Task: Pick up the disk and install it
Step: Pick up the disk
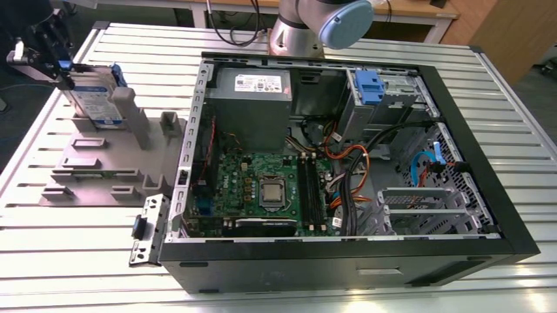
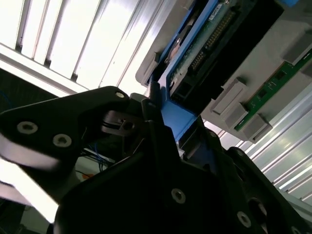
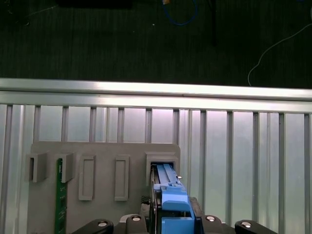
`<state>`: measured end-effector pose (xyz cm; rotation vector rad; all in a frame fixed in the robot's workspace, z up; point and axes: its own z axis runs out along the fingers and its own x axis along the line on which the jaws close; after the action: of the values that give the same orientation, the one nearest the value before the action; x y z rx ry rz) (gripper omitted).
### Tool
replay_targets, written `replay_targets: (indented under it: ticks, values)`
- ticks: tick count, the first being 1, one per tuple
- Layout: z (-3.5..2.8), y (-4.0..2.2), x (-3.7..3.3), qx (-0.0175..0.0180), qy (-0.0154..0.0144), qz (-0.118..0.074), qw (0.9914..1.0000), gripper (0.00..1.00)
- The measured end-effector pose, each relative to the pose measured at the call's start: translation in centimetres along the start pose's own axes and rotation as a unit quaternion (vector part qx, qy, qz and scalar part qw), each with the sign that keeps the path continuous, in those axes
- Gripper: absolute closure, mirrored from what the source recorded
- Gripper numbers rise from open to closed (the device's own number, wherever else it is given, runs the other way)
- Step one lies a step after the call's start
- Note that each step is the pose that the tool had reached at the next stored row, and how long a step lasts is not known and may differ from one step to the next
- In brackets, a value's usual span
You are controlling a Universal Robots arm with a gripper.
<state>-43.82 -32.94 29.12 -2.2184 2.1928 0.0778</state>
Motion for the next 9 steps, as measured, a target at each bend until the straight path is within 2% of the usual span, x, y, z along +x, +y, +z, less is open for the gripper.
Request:
replay_targets:
  ticks: [1, 9]
  values:
    - [0.0, 0.0, 0.0, 0.0, 0.0, 0.0, 1.0, 0.63]
    - [0.0, 0.0, 0.0, 0.0, 0.0001, 0.0, 1.0, 0.63]
